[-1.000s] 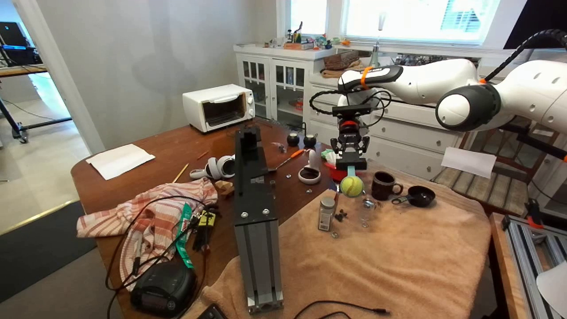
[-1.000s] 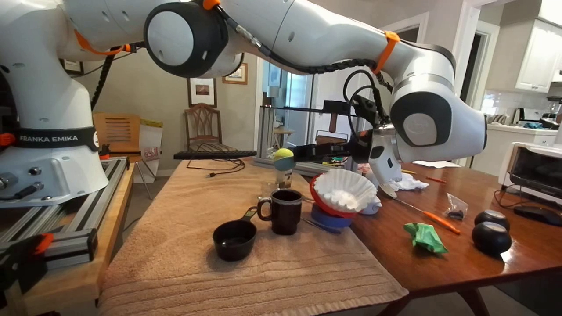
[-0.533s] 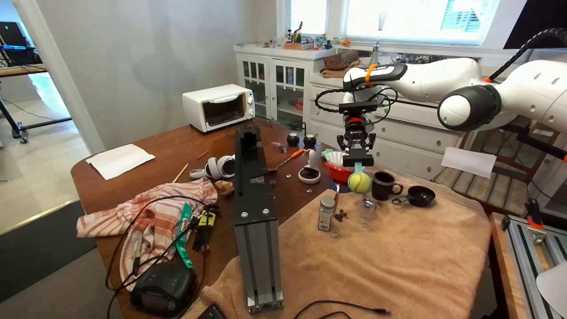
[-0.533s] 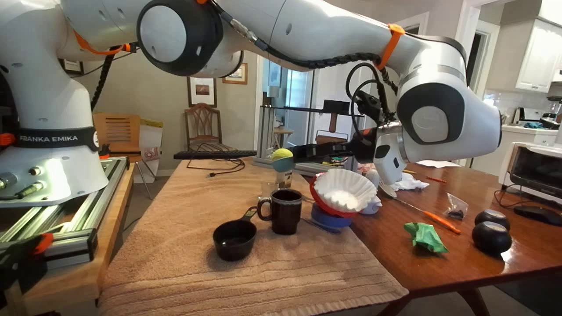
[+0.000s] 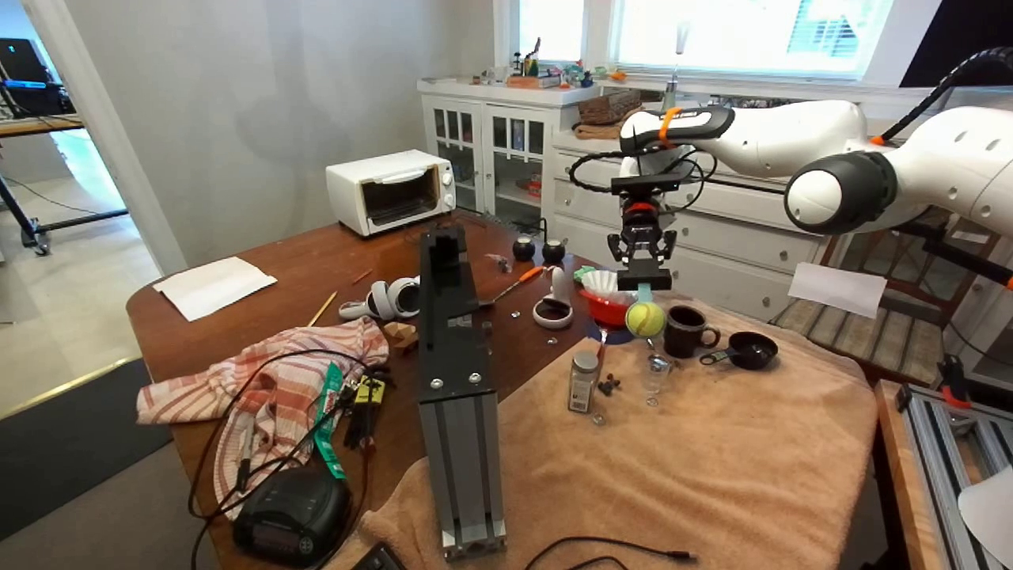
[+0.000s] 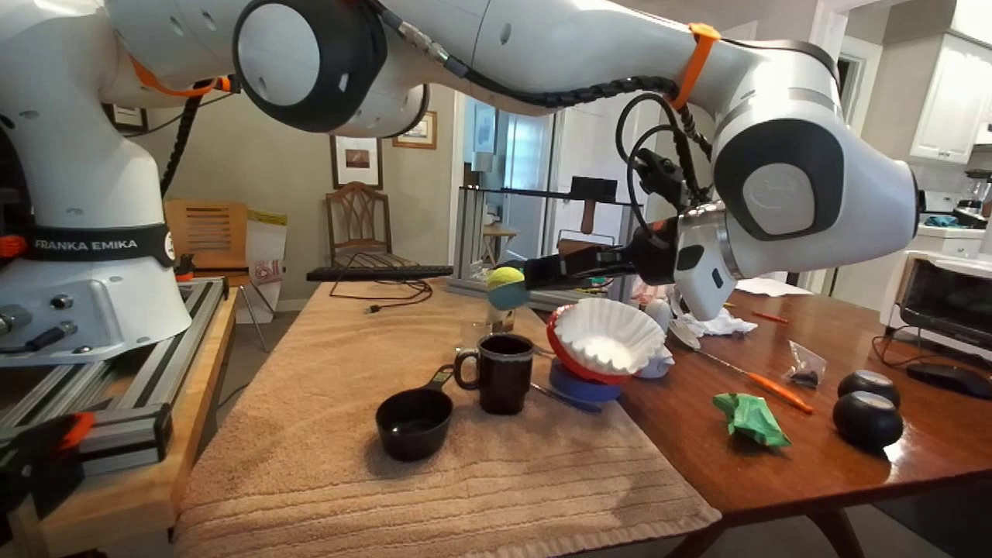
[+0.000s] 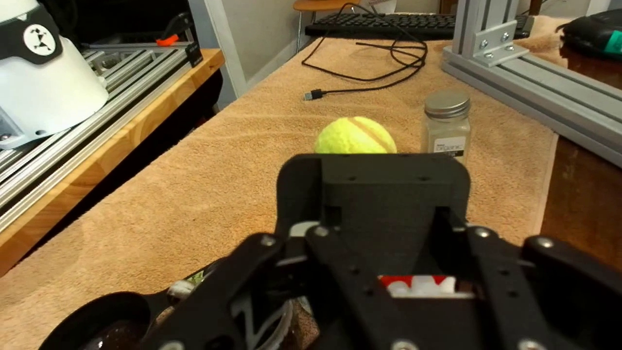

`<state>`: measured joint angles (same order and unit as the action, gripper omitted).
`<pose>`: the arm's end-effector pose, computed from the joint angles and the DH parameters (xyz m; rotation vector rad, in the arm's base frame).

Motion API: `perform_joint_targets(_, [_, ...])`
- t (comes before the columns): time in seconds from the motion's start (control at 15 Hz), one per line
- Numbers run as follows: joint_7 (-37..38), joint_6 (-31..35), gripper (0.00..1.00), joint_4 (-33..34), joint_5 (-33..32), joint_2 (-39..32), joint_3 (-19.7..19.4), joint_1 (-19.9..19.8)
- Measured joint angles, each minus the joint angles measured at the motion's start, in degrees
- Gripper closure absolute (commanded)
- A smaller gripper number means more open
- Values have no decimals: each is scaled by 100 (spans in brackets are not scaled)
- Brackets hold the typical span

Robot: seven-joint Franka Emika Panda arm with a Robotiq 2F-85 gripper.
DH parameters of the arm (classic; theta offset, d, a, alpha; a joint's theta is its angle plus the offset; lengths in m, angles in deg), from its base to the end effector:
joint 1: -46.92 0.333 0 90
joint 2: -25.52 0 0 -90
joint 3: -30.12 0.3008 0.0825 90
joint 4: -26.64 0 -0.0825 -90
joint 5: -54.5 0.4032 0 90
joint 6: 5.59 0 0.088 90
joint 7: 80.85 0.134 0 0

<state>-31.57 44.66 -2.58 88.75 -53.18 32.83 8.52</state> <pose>0.5833 -0.3292 0.1502 -1.7523 1.4189 1.3204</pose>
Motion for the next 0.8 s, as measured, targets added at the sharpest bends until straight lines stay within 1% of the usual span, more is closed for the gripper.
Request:
perform_joint_targets(0.4, [0,8,78,86,-271,-1,-16,40])
perform_joint_targets(0.8, [15,86,78,108,-313,-1,-10,71])
